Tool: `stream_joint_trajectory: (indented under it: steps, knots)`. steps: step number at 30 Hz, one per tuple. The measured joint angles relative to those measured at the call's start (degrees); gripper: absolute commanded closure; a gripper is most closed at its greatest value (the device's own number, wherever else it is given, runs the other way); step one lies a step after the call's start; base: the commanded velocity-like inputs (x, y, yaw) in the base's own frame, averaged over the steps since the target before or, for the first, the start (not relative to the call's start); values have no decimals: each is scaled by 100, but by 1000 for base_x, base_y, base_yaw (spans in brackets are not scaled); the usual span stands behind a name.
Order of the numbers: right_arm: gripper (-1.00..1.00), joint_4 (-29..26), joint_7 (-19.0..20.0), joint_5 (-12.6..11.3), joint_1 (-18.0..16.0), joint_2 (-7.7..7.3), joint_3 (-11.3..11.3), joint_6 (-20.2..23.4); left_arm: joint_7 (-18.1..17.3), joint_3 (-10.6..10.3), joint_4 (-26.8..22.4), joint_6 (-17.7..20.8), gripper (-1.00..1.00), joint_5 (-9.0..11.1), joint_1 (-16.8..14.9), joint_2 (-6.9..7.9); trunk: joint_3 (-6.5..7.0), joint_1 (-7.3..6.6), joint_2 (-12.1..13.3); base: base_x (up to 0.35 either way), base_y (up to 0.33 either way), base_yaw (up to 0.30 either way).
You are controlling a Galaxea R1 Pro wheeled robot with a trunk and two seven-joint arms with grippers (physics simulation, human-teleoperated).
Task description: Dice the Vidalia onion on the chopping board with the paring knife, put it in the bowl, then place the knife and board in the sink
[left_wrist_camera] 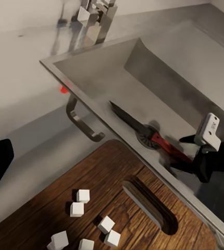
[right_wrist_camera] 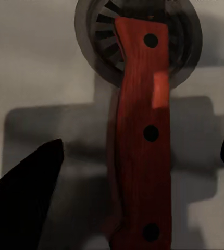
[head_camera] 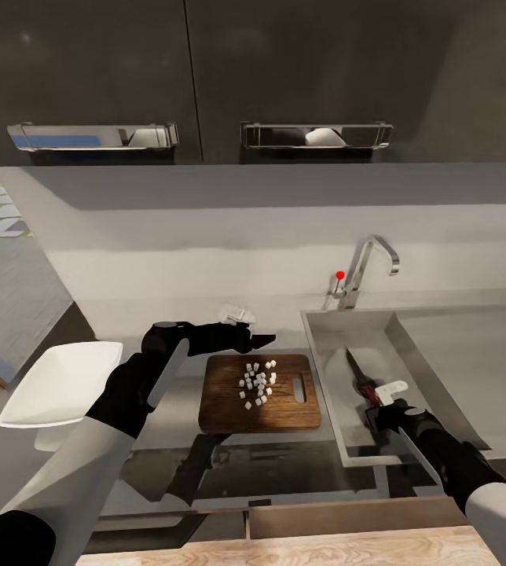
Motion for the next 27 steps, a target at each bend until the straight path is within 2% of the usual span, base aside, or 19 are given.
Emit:
stream_joint_trajectory:
  steps: [8, 10, 12, 13, 15, 27]
  knots:
    - [-100, -2, -6, 30, -2, 0, 1, -46, 0, 0, -1, 0, -100, 0, 3, 1, 1, 0, -1, 0, 0, 0]
    - [-100, -2, 1, 19, 0, -1, 4, -142, 0, 0, 0, 2, -100, 0, 2, 1, 0, 0, -1, 0, 0, 0]
    - [-100, 0, 11, 1, 1, -2, 17, -363, 0, 0, 0, 2, -100, 0, 2, 2, 0, 0, 0, 0, 0, 0]
    - [-100, -14, 13, 1, 1, -3, 27, -608, 0, 4, 0, 1, -100, 0, 1, 2, 0, 0, 0, 0, 0, 0]
    - [-100, -66, 19, 1, 1, -3, 33, -707, 0, 6, 0, 2, -100, 0, 1, 2, 0, 0, 0, 0, 0, 0]
    - [-100, -1551, 26, 1, 5, -46, 56, -815, 0, 9, 0, 1, -100, 0, 3, 10, 0, 0, 0, 0, 0, 0]
